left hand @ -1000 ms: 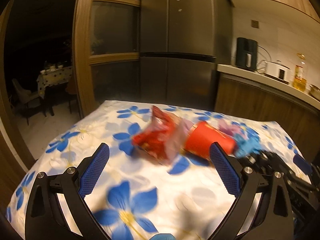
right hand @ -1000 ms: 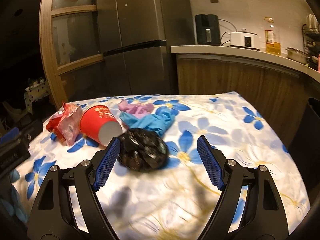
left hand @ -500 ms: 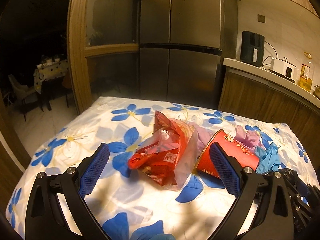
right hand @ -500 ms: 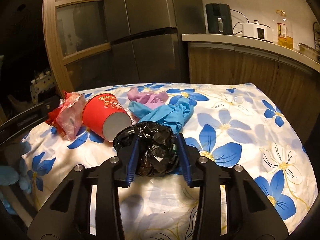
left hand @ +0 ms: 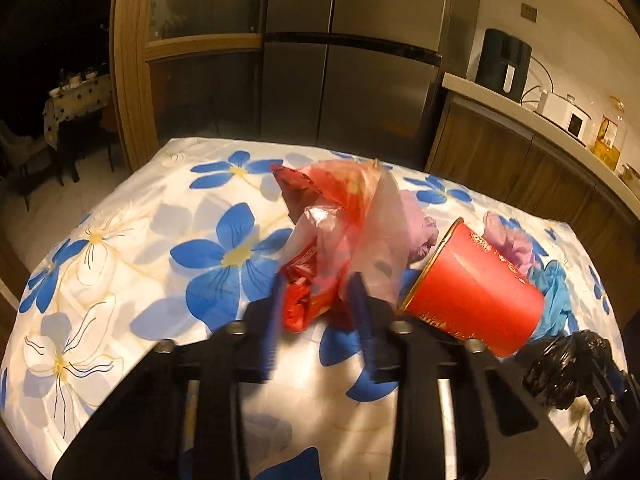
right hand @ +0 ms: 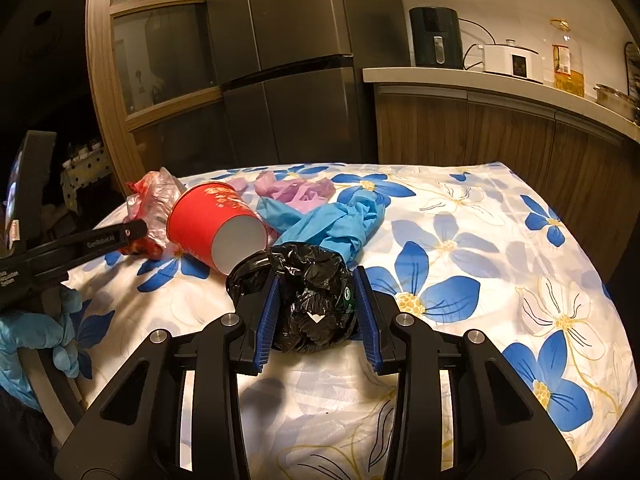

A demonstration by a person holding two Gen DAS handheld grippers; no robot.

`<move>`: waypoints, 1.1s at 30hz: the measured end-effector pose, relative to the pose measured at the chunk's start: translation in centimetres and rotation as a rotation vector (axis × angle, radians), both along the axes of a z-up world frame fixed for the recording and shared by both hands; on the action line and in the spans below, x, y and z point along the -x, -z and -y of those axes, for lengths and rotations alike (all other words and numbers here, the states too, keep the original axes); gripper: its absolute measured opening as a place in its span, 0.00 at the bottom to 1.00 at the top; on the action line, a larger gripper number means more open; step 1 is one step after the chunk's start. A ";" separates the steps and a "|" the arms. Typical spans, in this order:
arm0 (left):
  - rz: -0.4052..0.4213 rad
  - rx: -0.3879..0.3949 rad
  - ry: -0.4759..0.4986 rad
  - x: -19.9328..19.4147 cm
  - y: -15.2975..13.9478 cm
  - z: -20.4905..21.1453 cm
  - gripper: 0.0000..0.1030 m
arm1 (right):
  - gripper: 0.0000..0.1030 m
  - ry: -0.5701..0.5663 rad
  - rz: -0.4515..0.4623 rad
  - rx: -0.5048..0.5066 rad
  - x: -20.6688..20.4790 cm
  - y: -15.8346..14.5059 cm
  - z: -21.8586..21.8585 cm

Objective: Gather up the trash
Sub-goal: 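Grasp the red plastic bag with the left tool while the right tool grasps a black bag, then carry the red plastic bag and black bag over the trash bin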

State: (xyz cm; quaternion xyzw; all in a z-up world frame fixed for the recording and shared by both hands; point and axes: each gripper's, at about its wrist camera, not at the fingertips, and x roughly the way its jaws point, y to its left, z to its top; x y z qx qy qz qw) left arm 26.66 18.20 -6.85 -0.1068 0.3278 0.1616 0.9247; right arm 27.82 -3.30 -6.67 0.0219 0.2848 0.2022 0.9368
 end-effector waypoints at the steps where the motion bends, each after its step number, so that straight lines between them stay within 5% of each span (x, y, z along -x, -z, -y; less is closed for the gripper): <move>1: -0.003 0.001 0.002 -0.1 0.0 0.0 0.18 | 0.35 0.000 0.000 0.000 0.0 0.0 0.0; 2: -0.004 0.002 0.006 -0.1 0.1 0.0 0.08 | 0.35 0.001 0.000 -0.001 0.0 0.0 0.0; 5: 0.003 0.003 0.002 0.1 0.1 0.0 0.04 | 0.34 0.003 0.002 -0.005 0.3 0.0 0.2; 18: 0.146 0.035 -0.026 6.7 -1.8 0.3 0.02 | 0.29 0.026 0.023 -0.037 2.3 -0.7 2.2; 33: 0.145 -0.015 0.059 11.6 -2.6 6.5 0.02 | 0.26 0.077 0.083 -0.078 6.8 -3.3 6.9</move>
